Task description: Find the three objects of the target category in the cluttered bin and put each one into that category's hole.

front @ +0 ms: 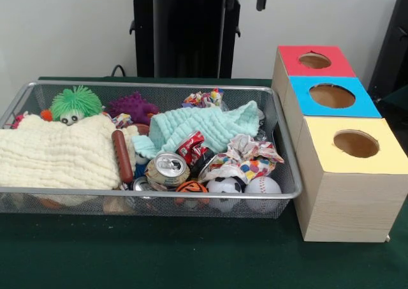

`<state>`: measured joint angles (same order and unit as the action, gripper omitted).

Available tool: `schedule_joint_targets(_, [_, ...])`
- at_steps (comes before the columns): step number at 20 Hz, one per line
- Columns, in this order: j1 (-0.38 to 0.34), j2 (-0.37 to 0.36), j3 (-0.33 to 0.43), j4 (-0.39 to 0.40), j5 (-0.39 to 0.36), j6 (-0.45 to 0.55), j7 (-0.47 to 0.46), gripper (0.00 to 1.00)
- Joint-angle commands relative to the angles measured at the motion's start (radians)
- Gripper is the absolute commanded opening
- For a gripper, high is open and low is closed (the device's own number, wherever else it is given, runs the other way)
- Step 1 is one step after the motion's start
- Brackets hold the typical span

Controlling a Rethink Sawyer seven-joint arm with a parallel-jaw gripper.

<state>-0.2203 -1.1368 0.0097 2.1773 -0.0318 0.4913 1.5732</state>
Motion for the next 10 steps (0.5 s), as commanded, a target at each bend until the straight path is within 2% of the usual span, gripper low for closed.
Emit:
schedule_joint_targets(1, [-0.072,0.060,0.124,-0.057,-0.099,-0.083,-0.062,1.00])
schedule_joint_targets(4, [-0.120,0.062,0.173,-0.074,-0.114,-0.093,-0.099,1.00])
schedule_joint_targets(8, [-0.212,0.088,0.278,-0.099,-0.148,-0.131,-0.151,1.00])
schedule_joint_targets(10, [-0.246,0.085,0.324,-0.112,-0.143,-0.087,-0.176,1.00])
